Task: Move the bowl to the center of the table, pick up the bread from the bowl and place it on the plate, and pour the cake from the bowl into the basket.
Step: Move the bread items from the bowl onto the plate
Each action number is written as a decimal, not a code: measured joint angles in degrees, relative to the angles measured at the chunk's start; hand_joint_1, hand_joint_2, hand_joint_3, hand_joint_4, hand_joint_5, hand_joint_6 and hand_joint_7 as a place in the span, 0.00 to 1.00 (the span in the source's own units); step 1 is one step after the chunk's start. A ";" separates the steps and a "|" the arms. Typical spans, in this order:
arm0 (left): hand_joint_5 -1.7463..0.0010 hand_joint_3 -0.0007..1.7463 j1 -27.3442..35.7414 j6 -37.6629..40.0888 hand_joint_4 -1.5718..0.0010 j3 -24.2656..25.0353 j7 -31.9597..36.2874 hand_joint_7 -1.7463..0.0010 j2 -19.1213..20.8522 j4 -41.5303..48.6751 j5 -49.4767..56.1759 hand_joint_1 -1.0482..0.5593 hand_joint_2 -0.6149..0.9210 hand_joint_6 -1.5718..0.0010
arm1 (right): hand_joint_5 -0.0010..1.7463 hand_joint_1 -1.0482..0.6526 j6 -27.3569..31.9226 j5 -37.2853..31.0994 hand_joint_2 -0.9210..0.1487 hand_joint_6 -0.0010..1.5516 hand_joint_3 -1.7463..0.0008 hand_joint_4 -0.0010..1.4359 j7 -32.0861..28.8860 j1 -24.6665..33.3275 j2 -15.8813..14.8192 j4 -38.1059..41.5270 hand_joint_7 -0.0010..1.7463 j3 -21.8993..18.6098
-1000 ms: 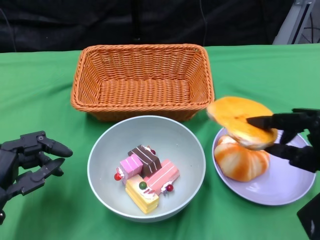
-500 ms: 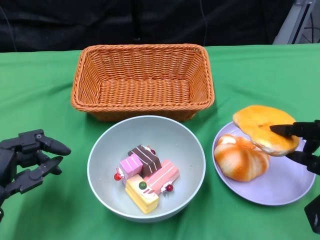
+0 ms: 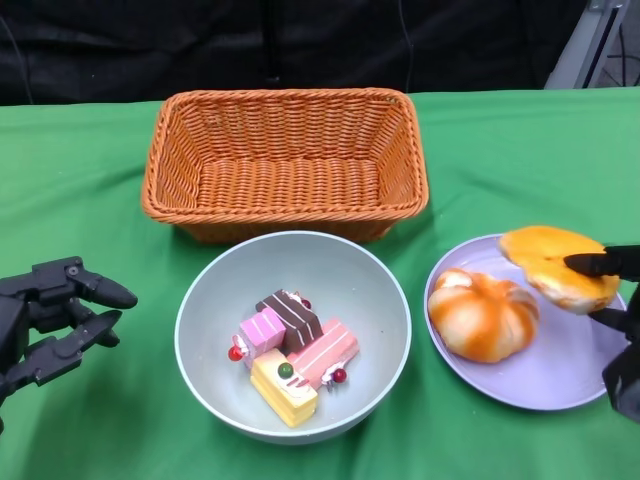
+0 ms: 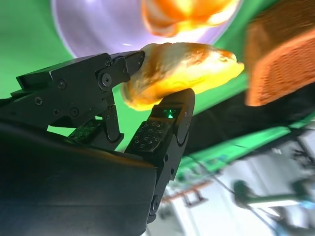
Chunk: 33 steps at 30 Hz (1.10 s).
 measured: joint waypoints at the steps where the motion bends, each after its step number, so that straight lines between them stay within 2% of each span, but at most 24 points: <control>1: 0.30 0.17 0.00 -0.14 0.47 0.01 0.01 0.49 0.00 0.06 0.04 0.60 1.00 0.45 | 0.84 0.57 -0.06 0.00 0.06 0.76 1.00 0.53 -0.27 -0.55 0.00 1.08 0.01 0.21; 8: 0.30 0.17 -0.02 -0.41 0.48 0.02 0.01 0.49 0.00 0.06 0.11 0.61 1.00 0.45 | 0.83 0.55 -0.40 -0.38 0.05 0.75 1.00 0.52 -2.89 -3.30 0.00 6.76 0.00 2.22; 17: 0.29 0.17 -0.03 -0.78 0.48 0.08 0.01 0.49 0.00 0.34 0.09 0.61 1.00 0.45 | 0.81 0.54 3.07 -0.31 0.03 0.73 1.00 0.51 -2.91 -4.72 0.00 8.30 0.00 2.91; 20: 0.29 0.17 -0.03 -0.78 0.48 0.12 0.01 0.50 0.00 0.35 0.09 0.61 1.00 0.45 | 0.78 0.53 5.91 -0.17 0.01 0.72 0.99 0.50 -1.98 -5.10 0.00 8.59 0.00 3.37; 23: 0.29 0.18 -0.03 -0.88 0.48 0.16 0.01 0.50 0.00 0.47 0.08 0.61 1.00 0.45 | 0.70 0.54 8.47 0.10 0.01 0.72 1.00 0.51 -0.89 -5.22 0.00 8.60 0.00 3.79; 25: 0.29 0.18 -0.04 -0.93 0.48 0.17 0.00 0.50 0.00 0.69 0.07 0.61 1.00 0.45 | 0.69 0.54 9.26 0.44 0.01 0.72 1.00 0.52 -0.54 -5.49 0.00 8.65 0.00 4.02; 27: 0.30 0.18 -0.04 -0.93 0.48 0.16 0.00 0.50 0.00 0.82 0.07 0.61 1.00 0.45 | 0.72 0.54 9.87 0.51 0.01 0.71 1.00 0.52 -0.18 -5.86 0.00 8.67 0.00 4.20; 31: 0.30 0.17 -0.04 -0.95 0.48 0.18 0.01 0.50 0.00 0.85 0.08 0.61 1.00 0.45 | 0.70 0.54 13.14 0.74 0.01 0.69 0.99 0.52 2.24 -6.03 0.00 6.93 0.00 4.54; 32: 0.30 0.17 -0.05 -0.95 0.48 0.19 0.01 0.50 0.00 0.86 0.08 0.61 1.00 0.44 | 0.56 0.53 14.06 0.75 0.00 0.64 0.98 0.55 3.10 -6.05 -0.04 6.16 0.00 4.64; 33: 0.30 0.17 -0.06 -0.95 0.47 0.19 0.01 0.50 0.00 0.87 0.08 0.61 1.00 0.44 | 0.49 0.52 15.43 0.75 0.00 0.63 0.97 0.57 4.44 -6.08 -0.13 5.29 0.00 4.85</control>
